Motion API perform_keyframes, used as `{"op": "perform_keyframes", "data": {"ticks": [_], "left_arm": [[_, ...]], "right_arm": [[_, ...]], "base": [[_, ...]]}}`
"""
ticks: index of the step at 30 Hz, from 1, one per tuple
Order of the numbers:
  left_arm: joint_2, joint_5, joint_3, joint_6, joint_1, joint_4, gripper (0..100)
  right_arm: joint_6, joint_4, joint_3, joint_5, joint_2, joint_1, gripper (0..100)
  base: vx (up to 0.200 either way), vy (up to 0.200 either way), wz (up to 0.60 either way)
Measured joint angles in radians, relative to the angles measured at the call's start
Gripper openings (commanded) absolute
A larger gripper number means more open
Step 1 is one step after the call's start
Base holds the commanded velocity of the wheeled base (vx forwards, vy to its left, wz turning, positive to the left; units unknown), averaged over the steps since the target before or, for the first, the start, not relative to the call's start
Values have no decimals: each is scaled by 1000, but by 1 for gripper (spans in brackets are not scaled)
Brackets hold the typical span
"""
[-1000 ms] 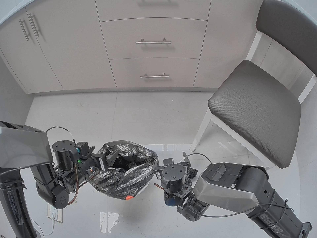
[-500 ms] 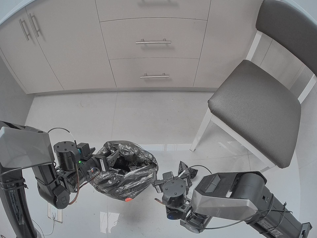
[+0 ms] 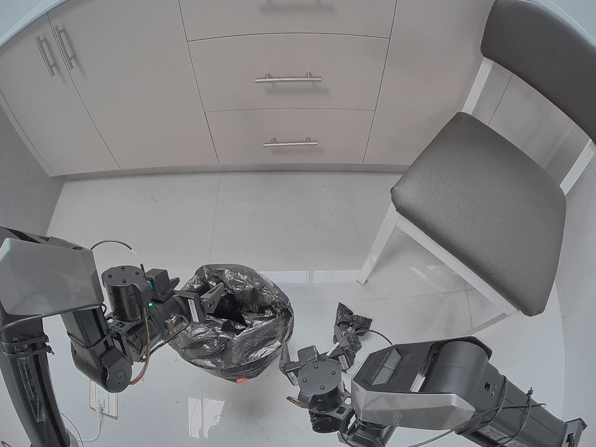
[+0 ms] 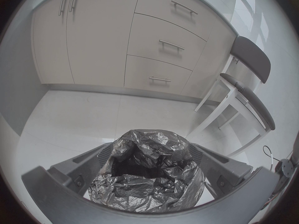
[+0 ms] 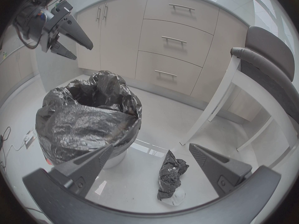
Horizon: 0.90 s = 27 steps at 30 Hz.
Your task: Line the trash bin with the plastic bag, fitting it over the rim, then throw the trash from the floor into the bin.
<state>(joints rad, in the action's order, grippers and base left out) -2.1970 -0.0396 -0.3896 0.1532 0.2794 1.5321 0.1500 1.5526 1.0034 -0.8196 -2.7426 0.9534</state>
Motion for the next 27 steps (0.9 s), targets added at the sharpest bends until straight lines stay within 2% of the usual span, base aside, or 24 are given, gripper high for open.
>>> {"op": "perform_keyframes", "data": {"ticks": [14,23,27], "left_arm": [[-1,0,1,0,0,0,100],[-1,0,1,0,0,0,100],[0,1,2,0,2,0,100]], "right_arm": [[6,0,-89,2,36,54,100],[33,-5,22,12,51,73,100],[35,-54,104,15,36,81,100]], "base": [[0,0,0],[0,0,0],[0,0,0]]}}
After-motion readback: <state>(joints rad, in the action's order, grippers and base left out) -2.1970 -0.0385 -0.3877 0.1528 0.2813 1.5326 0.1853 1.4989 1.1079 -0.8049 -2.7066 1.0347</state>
